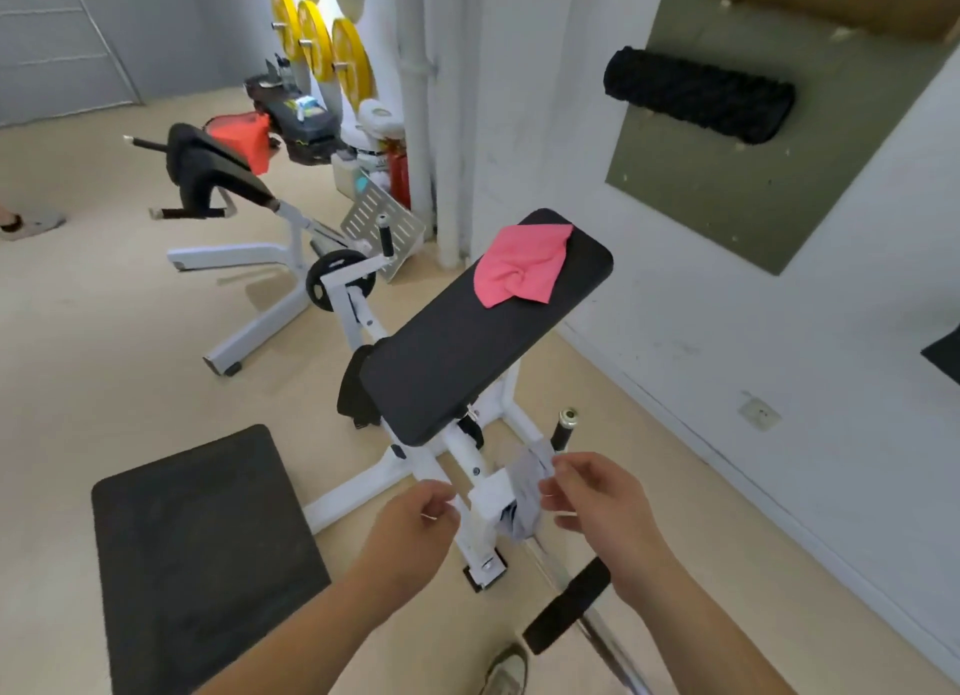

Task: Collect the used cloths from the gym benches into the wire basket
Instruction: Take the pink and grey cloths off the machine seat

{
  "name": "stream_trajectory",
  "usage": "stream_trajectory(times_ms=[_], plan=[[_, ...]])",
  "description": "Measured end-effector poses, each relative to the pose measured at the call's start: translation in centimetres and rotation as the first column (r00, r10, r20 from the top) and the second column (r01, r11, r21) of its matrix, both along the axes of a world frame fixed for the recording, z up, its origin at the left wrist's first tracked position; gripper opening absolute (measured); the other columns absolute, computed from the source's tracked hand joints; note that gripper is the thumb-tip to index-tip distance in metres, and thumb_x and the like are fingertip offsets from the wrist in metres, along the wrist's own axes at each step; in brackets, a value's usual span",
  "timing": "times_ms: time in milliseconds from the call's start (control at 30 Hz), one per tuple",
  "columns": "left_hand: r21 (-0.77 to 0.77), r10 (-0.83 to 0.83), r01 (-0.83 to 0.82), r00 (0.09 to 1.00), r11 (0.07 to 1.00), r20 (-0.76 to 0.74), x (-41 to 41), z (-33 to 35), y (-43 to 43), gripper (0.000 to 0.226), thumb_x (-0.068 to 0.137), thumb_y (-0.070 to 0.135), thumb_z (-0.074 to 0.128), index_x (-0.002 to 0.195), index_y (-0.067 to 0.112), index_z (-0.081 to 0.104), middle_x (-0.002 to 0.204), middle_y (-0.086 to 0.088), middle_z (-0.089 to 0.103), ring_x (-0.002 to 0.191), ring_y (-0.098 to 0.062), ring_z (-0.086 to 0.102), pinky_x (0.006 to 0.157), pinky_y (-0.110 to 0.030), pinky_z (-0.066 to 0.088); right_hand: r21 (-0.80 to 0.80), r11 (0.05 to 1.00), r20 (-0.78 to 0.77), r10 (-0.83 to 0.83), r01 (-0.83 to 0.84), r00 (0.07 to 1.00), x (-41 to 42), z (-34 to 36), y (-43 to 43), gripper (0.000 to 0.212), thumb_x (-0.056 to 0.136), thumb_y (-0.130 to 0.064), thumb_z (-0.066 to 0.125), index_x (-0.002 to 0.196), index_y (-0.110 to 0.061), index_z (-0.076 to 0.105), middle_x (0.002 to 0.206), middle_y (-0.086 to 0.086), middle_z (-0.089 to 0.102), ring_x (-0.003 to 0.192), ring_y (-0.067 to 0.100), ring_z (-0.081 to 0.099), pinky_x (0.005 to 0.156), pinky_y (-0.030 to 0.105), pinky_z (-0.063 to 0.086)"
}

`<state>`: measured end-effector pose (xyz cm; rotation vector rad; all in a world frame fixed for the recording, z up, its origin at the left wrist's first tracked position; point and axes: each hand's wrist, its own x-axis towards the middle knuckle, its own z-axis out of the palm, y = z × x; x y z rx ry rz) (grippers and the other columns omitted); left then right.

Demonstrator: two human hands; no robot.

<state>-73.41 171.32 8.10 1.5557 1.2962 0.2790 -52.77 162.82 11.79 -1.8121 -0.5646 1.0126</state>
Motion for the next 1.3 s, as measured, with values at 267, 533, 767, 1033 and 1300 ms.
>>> stream_trajectory(times_ms=[267, 533, 767, 1033, 1300], plan=[[-0.050, -0.094, 0.091, 0.994, 0.995, -0.061, 10.6, -0.7, 10.8, 0.022, 0.096, 0.026, 0.055, 0.117, 0.031, 0.061, 0.103, 0.010, 0.068, 0.089, -0.008, 0.068, 0.081, -0.033, 0.061, -0.110, 0.988, -0.118, -0.123, 0.110, 0.985, 10.0, -6.0, 10.1, 0.024, 0.101, -0.026, 0.062, 0.102, -0.007, 0.076, 0.095, 0.014, 0.082, 0.078, 0.021, 0.073, 0.073, 0.035, 0.058], [-0.039, -0.272, 0.272, 0.925, 0.962, -0.264, 17.5, -4.4, 22.8, 0.029, 0.093, 0.025, 0.060, 0.122, 0.024, 0.060, 0.115, 0.004, 0.064, 0.105, -0.017, 0.062, 0.089, -0.030, 0.048, -0.430, 0.902, -0.167, -0.110, 0.028, 0.980, 12.4, -16.4, 13.6, 0.016, 0.089, -0.024, 0.062, 0.080, -0.012, 0.059, 0.079, 0.009, 0.058, 0.070, 0.022, 0.048, 0.067, 0.032, 0.041], [-0.069, -0.461, 0.473, 0.797, 0.878, -0.389, 23.5, -9.5, 33.7, 0.028, 0.094, 0.022, 0.060, 0.122, 0.022, 0.059, 0.120, 0.001, 0.065, 0.110, -0.023, 0.063, 0.091, -0.029, 0.046, -0.569, 0.819, -0.190, -0.218, 0.074, 0.957, 12.5, -23.7, 18.8, 0.046, 0.099, -0.024, 0.062, 0.143, -0.009, 0.057, 0.127, 0.011, 0.065, 0.103, 0.021, 0.058, 0.083, 0.024, 0.046], [-0.127, -0.654, 0.663, 0.657, 0.738, -0.375, 26.5, -14.9, 44.2, 0.042, 0.096, 0.027, 0.060, 0.137, 0.027, 0.052, 0.132, 0.009, 0.059, 0.123, -0.015, 0.057, 0.105, -0.032, 0.045, -0.751, 0.631, 0.113, -0.166, 0.193, 0.980, 9.1, -30.8, 23.5, 0.044, 0.097, -0.025, 0.058, 0.140, -0.024, 0.053, 0.120, 0.010, 0.050, 0.105, 0.035, 0.061, 0.088, 0.045, 0.054], [-0.152, -0.729, 0.730, 0.595, 0.667, -0.337, 26.6, -14.0, 50.4, 0.040, 0.095, 0.026, 0.061, 0.135, 0.024, 0.055, 0.136, 0.004, 0.061, 0.124, -0.015, 0.058, 0.106, -0.033, 0.048, -0.652, 0.653, 0.072, -0.453, 0.385, 0.889, 10.2, -22.0, 30.5, 0.022, 0.097, -0.032, 0.058, 0.097, -0.010, 0.057, 0.087, 0.009, 0.065, 0.075, 0.022, 0.061, 0.069, 0.037, 0.050]])
